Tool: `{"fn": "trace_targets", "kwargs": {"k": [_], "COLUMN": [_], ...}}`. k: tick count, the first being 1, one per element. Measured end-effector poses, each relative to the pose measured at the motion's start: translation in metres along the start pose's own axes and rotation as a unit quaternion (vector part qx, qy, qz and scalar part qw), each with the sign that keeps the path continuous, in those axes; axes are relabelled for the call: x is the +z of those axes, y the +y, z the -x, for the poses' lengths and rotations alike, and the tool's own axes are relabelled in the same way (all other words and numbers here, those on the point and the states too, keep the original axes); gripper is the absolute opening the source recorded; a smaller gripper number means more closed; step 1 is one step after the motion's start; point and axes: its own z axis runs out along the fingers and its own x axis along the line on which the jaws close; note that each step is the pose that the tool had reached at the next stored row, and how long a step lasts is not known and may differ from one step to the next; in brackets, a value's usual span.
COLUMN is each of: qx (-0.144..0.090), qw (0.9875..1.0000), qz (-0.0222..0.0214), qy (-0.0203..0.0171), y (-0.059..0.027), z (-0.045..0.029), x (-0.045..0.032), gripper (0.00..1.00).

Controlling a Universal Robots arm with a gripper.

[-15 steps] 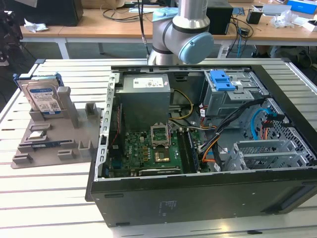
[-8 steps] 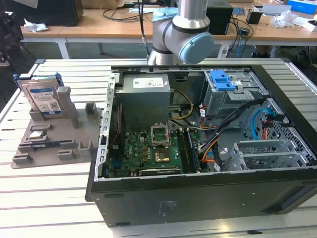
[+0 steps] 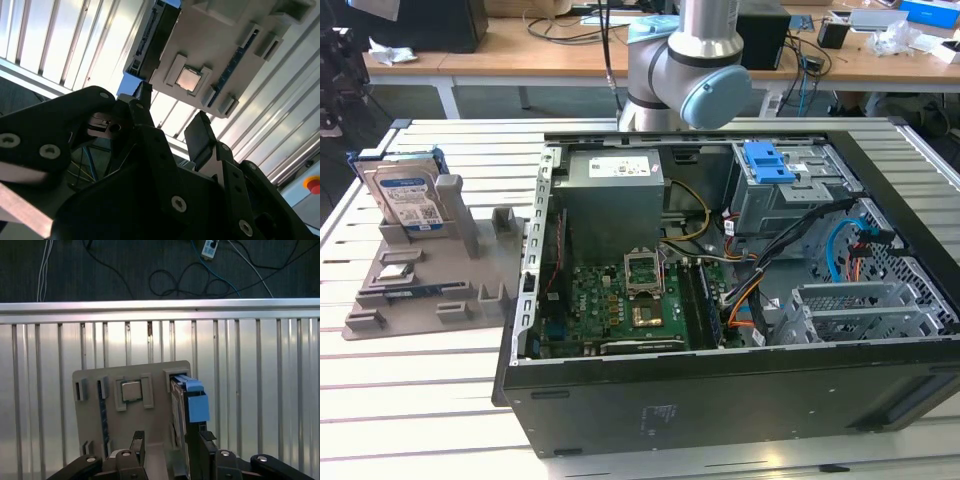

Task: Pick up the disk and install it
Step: 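Pick up the disk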

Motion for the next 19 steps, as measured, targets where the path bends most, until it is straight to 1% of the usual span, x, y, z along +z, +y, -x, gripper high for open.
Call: {"fn": "trace_targets", "kwargs": {"k": [7, 19], "qx": [0.000, 0.000], "qw": [1.0000, 1.0000], "qz": [0.0000, 0.0000], "qy": [0.0000, 0.0000], "y": [0.0001, 0.0001], "z": [0.0036, 0.0059], "x": [0.0060, 0.0134], "gripper": [0.54, 0.54]}}
